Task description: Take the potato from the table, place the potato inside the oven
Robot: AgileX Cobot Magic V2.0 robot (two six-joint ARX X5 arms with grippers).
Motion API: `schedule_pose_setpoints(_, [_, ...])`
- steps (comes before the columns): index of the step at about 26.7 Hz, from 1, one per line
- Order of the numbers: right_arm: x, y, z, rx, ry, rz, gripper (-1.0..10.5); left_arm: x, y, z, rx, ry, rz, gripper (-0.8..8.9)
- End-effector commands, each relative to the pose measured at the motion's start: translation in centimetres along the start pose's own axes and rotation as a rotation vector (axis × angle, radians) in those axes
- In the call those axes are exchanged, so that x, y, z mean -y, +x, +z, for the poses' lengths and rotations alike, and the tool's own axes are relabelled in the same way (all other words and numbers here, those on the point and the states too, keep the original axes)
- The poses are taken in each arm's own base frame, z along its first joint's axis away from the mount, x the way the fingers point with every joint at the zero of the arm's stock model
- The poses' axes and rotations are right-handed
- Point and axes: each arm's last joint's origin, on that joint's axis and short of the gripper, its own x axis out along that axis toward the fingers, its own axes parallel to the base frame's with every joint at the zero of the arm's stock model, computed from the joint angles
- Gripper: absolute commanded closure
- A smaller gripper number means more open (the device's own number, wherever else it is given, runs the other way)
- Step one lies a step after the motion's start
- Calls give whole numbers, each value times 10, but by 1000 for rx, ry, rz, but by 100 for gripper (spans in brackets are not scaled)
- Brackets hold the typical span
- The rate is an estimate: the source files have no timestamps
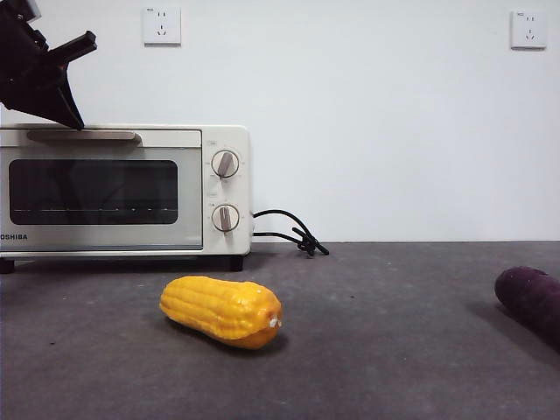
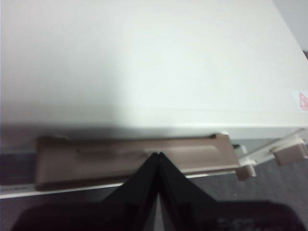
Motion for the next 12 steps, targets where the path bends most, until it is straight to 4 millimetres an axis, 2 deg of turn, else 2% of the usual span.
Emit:
schedule_pose_setpoints(1, [-1, -1, 1, -1, -13, 8, 947, -4, 6, -1, -4, -11, 10, 819])
schedule_pose_setpoints(12, [-1, -1, -1, -17, -1, 3, 947, -8, 15, -4, -25, -14, 17, 819])
